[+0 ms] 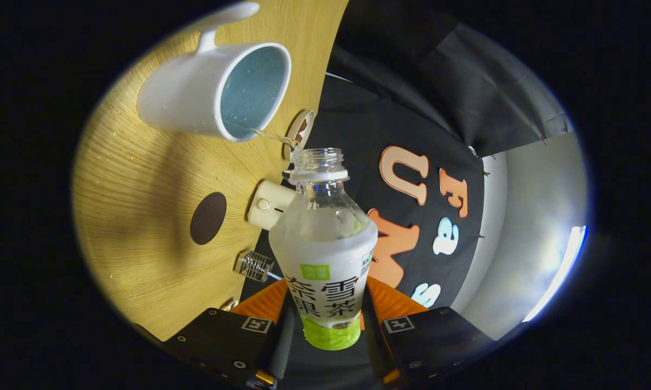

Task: Take the bottle from table, then pour the juice into the cup, finally place the bottle on the coaster

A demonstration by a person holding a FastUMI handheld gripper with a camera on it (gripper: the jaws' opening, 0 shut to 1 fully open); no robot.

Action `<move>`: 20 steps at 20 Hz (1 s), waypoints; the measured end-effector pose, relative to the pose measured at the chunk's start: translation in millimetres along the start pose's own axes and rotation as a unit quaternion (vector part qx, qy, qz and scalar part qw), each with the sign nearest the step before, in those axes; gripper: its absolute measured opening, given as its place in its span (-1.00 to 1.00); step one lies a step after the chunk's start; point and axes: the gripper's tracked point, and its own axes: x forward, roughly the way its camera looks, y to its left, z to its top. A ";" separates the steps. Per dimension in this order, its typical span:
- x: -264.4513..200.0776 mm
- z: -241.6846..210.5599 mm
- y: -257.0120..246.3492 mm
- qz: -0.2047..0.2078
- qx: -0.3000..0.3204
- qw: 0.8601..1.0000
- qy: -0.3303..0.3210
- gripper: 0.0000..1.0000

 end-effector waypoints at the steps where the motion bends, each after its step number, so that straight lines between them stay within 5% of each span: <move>1: 0.0 2.0 -1.4 -0.001 -0.005 1.000 -0.003 0.19; 20: 5.8 7.9 -25.0 -0.007 -0.079 0.996 -0.032 0.19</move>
